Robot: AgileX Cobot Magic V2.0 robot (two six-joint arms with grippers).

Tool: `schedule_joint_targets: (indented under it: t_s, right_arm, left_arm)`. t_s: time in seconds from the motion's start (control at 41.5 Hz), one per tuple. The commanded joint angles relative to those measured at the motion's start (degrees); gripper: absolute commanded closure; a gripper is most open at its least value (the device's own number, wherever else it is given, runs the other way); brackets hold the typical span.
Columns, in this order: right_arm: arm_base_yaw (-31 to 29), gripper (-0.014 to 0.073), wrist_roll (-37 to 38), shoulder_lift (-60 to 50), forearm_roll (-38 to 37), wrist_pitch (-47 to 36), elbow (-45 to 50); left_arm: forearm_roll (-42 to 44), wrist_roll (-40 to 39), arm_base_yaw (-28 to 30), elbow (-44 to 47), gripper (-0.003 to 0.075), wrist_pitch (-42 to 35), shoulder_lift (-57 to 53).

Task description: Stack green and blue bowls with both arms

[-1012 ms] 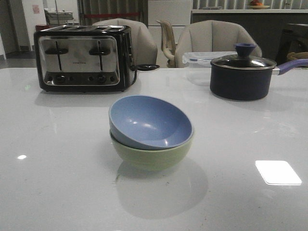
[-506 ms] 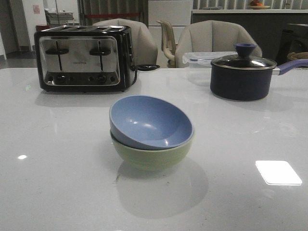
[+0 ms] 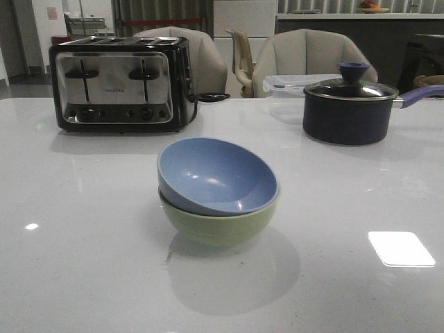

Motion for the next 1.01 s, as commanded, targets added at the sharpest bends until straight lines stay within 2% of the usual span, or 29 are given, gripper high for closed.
schedule_joint_targets:
  t_s: [0.0, 0.988]
  right_arm:
    - [-0.2, 0.0554, 0.1, -0.6, -0.3, -3.4, -1.5]
    - [-0.2, 0.0554, 0.1, -0.6, -0.3, -3.4, -1.5]
  left_arm:
    - [-0.4, -0.6, 0.1, 0.3, 0.0622, -8.0, -1.0]
    - [-0.8, 0.9, 0.0, 0.4, 0.0622, -9.0, -1.0]
